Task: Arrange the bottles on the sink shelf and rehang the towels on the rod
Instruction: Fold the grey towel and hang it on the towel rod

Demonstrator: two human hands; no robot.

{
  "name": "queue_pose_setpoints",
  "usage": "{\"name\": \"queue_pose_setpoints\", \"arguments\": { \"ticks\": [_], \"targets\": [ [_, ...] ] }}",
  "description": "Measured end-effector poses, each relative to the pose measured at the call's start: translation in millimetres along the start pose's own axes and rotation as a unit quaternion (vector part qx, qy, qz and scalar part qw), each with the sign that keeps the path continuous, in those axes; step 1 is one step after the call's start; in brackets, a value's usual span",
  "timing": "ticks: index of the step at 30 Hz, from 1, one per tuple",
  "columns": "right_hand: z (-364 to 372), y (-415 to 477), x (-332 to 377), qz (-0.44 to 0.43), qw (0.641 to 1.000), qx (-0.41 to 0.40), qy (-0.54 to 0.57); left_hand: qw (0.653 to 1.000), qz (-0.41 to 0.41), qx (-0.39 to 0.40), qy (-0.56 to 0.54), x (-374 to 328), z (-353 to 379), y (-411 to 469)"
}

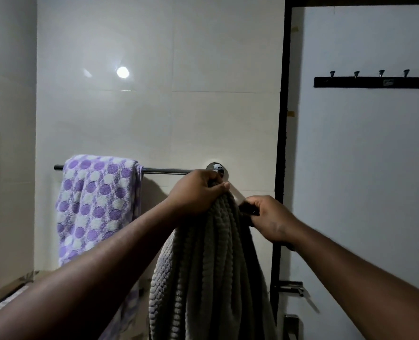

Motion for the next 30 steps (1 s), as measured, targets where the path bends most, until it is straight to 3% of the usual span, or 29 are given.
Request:
{"name": "queue_pose_setpoints", "arguments": {
  "ticks": [4,7,10,12,14,17,20,22,27,30],
  "targets": [
    [16.7,-1.9,-13.0,0.019,0.998,-0.019,-0.051,1.000,0.000,0.010,-0.010,-4.8,-2.2,1.1],
    [18.5,-0.7,-23.0,0.032,0.986,-0.112,-0.122,1.000,0.003,0.010,0.006,-6.5,-0.7,-2.4],
    [11.2,-2.9,-21.9,0.054,0.982,-0.181,0.006,0.997,-0.037,-0.018,0.067,3.2,-3.8,-4.3],
    [9.7,-3.5,-12.4,0.088,0.961,-0.123,0.232,0.993,-0.065,-0.019,0.097,14.0,-5.0,-5.2],
    [12.1,-4.5,3.7,0.115,0.923,-0.031,0.365,0.998,-0.058,0.025,0.014,18.4,-0.2,-7.4],
    [14.5,-2.0,26.3,0.109,0.919,0.031,0.377,0.979,-0.008,0.118,-0.164,1.5,18.3,-12.2],
    [11.4,1.0,38.7,0.095,0.904,0.039,0.415,0.990,0.036,0.085,-0.103,-4.7,23.2,-9.6],
    [5.5,-0.3,33.2,0.095,0.904,0.054,0.413,0.997,0.013,0.043,-0.063,3.4,15.7,-7.4],
    [-7.7,-15.7,-1.5,0.130,0.951,0.118,0.254,0.997,-0.065,-0.029,0.026,35.6,-7.3,-6.9],
    [-11.3,-25.8,-17.9,0.160,0.951,0.141,0.223,0.993,-0.105,-0.044,0.032,49.5,-12.4,-8.3]
  ]
}}
Point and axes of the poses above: each hand's wrist, its own y-axis towards the middle knuckle, its own z-axis out of the palm, x = y × z, the point moved 2 cm from there along y, towards the middle knuckle, and after that the axes turned 11 degrees about z, right-handed, at the moved point
